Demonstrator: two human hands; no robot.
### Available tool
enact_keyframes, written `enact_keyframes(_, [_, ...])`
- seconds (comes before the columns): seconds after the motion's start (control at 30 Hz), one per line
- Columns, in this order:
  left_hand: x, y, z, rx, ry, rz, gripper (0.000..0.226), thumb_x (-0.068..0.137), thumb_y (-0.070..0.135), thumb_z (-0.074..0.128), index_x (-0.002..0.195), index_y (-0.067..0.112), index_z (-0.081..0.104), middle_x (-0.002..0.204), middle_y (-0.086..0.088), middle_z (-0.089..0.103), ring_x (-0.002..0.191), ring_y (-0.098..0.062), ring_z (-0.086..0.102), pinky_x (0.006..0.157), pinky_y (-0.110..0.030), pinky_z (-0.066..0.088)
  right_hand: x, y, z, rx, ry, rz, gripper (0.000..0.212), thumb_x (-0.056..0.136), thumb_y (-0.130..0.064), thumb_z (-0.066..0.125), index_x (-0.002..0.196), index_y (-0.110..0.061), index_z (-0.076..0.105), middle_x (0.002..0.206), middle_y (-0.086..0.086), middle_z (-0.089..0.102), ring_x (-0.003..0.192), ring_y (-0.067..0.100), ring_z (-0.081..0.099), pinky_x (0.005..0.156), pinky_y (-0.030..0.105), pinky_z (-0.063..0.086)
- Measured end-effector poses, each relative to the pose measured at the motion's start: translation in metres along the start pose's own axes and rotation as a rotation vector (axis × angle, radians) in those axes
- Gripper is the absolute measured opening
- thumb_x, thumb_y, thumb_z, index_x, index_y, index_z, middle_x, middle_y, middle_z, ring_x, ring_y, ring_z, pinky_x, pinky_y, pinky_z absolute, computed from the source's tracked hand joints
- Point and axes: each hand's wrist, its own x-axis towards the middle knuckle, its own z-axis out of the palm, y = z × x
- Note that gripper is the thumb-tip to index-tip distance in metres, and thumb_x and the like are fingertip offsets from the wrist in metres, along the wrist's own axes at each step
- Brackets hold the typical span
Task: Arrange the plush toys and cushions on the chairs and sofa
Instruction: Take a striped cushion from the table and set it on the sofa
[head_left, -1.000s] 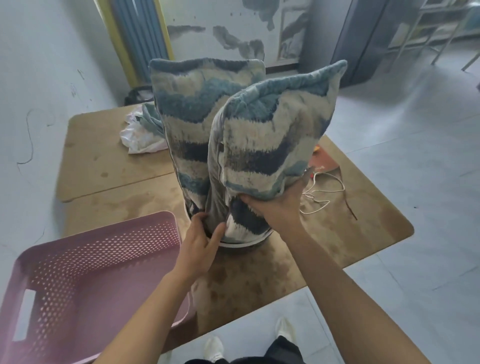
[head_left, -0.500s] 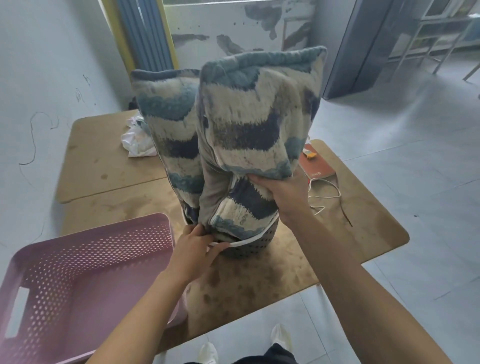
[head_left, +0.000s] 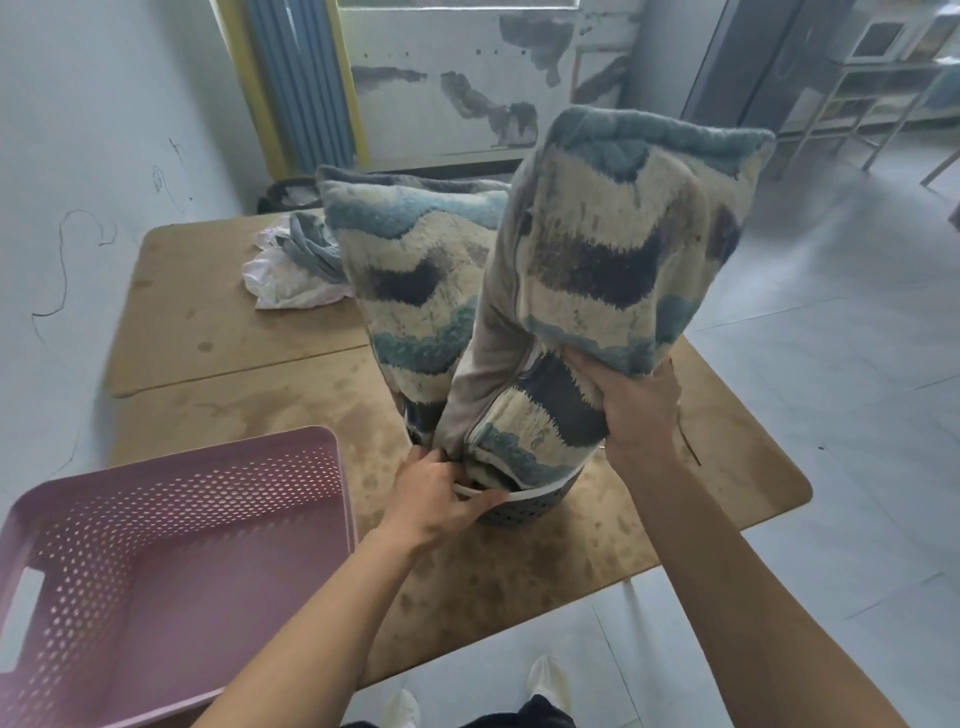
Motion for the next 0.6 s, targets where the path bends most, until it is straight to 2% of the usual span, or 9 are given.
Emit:
enact_keyframes(0.07, [0.001, 0.008, 0.009, 0.119, 0.004, 0.015, 0.081, 0.069, 0.096, 0.039, 0.094, 0.031, 0.081, 0.102, 0.002, 0.070, 0.109, -0.029, 0.050, 0.092, -0.039, 0.047, -0.003, 0.004, -0.005, -0.005, 0.085, 0.015, 0.057, 0.068, 0.001, 0.094, 0.119, -0.011, 0.071, 0.105, -0.007, 0.078, 0.095, 0.006, 0.076, 0.076, 0.017, 0.060])
enact_keyframes(0.1, [0.000, 0.011, 0.015, 0.176, 0.013, 0.035, 0.080, 0.071, 0.095, 0.039, 0.093, 0.030, 0.081, 0.101, 0.003, 0.070, 0.107, -0.030, 0.052, 0.089, -0.041, 0.048, -0.004, 0.006, -0.008, -0.008, 0.119, 0.010, 0.062, 0.067, -0.002, 0.095, 0.123, -0.009, 0.069, 0.110, -0.005, 0.078, 0.099, 0.006, 0.075, 0.076, 0.016, 0.060])
enact_keyframes(0.2, [-0.011, 0.021, 0.032, 0.283, 0.129, 0.173, 0.058, 0.086, 0.075, 0.049, 0.079, 0.026, 0.081, 0.084, 0.004, 0.072, 0.086, -0.029, 0.062, 0.077, -0.041, 0.045, -0.004, 0.016, -0.016, -0.052, 0.165, -0.006, 0.069, 0.066, -0.006, 0.097, 0.128, -0.010, 0.067, 0.118, -0.002, 0.076, 0.109, 0.012, 0.073, 0.086, 0.024, 0.062])
enact_keyframes(0.27, [-0.016, 0.026, 0.046, 0.322, 0.249, 0.305, 0.042, 0.096, 0.053, 0.054, 0.077, 0.024, 0.077, 0.080, 0.004, 0.073, 0.079, -0.027, 0.065, 0.082, -0.041, 0.040, -0.005, 0.021, -0.015, -0.112, 0.169, -0.022, 0.074, 0.062, -0.015, 0.100, 0.129, -0.015, 0.067, 0.119, -0.007, 0.076, 0.112, 0.011, 0.072, 0.095, 0.032, 0.061])
enact_keyframes(0.33, [-0.016, 0.030, 0.049, 0.313, 0.265, 0.360, 0.036, 0.099, 0.045, 0.054, 0.081, 0.023, 0.076, 0.083, 0.003, 0.075, 0.081, -0.026, 0.067, 0.087, -0.040, 0.040, -0.007, 0.023, -0.011, -0.164, 0.177, -0.042, 0.078, 0.059, -0.023, 0.102, 0.129, -0.018, 0.067, 0.119, -0.009, 0.076, 0.111, 0.008, 0.071, 0.098, 0.035, 0.060])
enact_keyframes(0.47, [-0.004, 0.031, 0.053, 0.290, 0.177, 0.357, 0.054, 0.100, 0.055, 0.041, 0.084, 0.022, 0.081, 0.086, 0.002, 0.078, 0.090, -0.025, 0.069, 0.083, -0.037, 0.046, -0.015, 0.020, -0.004, -0.161, 0.183, -0.055, 0.074, 0.064, -0.013, 0.099, 0.130, -0.007, 0.065, 0.112, -0.010, 0.074, 0.093, -0.015, 0.068, 0.091, 0.020, 0.059])
enact_keyframes(0.53, [0.001, 0.027, 0.059, 0.251, 0.168, 0.401, 0.057, 0.101, 0.056, 0.037, 0.091, 0.023, 0.082, 0.092, 0.003, 0.079, 0.097, -0.025, 0.069, 0.086, -0.039, 0.043, -0.019, 0.017, 0.000, -0.124, 0.197, -0.043, 0.069, 0.065, -0.007, 0.097, 0.127, -0.006, 0.067, 0.108, -0.013, 0.074, 0.090, -0.015, 0.069, 0.087, 0.019, 0.060])
enact_keyframes(0.6, [0.004, 0.025, 0.060, 0.219, 0.179, 0.424, 0.055, 0.101, 0.055, 0.040, 0.087, 0.022, 0.082, 0.088, 0.005, 0.078, 0.091, -0.025, 0.069, 0.082, -0.038, 0.038, -0.016, 0.009, 0.004, -0.070, 0.187, -0.010, 0.056, 0.068, 0.003, 0.093, 0.117, -0.006, 0.068, 0.100, -0.012, 0.073, 0.080, -0.015, 0.070, 0.074, 0.012, 0.059])
